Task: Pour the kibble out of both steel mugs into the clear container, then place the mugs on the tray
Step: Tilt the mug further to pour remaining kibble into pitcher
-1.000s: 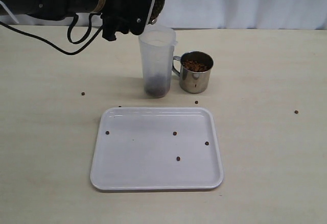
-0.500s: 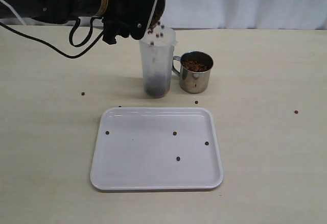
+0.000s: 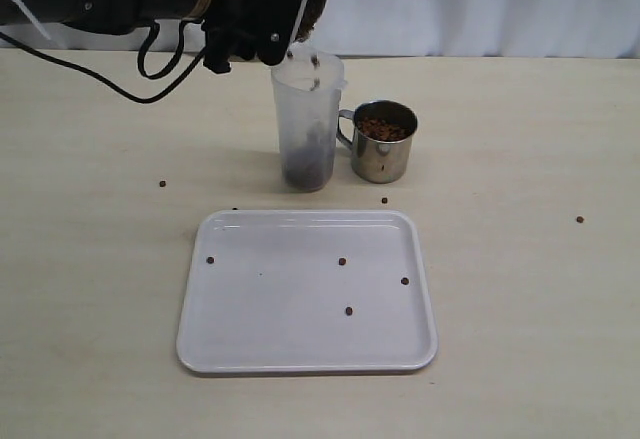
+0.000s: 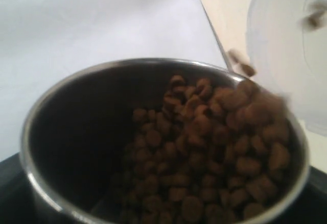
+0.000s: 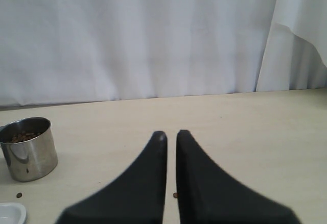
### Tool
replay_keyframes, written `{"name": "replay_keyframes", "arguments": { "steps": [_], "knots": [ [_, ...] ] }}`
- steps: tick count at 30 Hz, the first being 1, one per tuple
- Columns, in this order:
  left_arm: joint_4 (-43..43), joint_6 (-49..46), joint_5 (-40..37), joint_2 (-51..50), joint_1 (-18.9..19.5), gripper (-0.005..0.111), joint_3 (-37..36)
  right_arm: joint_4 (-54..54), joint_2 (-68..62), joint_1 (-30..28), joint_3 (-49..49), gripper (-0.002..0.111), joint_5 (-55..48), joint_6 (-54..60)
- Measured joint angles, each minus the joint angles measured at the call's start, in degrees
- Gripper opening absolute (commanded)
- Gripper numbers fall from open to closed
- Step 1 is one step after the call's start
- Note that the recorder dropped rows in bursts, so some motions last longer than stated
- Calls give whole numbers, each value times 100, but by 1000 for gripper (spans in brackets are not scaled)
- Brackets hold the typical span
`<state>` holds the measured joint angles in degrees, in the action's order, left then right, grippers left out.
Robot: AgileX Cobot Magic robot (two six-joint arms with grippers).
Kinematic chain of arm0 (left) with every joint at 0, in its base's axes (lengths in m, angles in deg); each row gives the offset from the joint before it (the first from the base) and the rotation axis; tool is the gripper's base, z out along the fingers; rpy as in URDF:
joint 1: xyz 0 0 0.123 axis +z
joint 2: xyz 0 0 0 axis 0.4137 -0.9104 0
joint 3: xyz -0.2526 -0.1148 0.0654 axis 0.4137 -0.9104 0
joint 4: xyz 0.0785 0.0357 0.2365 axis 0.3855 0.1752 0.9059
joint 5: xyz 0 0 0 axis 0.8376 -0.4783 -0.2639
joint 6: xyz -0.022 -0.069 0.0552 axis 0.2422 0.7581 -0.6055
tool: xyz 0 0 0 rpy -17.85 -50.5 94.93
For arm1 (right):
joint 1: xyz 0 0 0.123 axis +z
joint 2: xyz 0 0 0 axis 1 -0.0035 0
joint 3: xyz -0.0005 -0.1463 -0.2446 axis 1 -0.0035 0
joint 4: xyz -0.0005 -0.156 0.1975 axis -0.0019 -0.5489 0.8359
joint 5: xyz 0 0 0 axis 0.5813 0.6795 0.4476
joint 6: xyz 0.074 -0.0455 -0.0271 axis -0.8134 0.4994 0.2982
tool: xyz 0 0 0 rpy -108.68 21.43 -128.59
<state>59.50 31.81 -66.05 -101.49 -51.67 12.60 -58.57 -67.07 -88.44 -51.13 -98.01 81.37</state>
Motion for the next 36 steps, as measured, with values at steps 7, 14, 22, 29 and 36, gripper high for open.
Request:
{"name": "replay_keyframes", "arguments": {
  "steps": [7, 14, 22, 29, 36],
  "knots": [
    [209, -9, 0, 0, 0, 0, 0, 0, 0, 0, 0, 5, 0, 0],
    [219, -72, 0, 0, 0, 0, 0, 0, 0, 0, 0, 5, 0, 0],
    [219, -265, 0, 0, 0, 0, 0, 0, 0, 0, 0, 5, 0, 0],
    [219, -350, 0, 0, 0, 0, 0, 0, 0, 0, 0, 5, 0, 0],
    [219, -501, -22, 0, 0, 0, 0, 0, 0, 0, 0, 5, 0, 0]
  ]
}}
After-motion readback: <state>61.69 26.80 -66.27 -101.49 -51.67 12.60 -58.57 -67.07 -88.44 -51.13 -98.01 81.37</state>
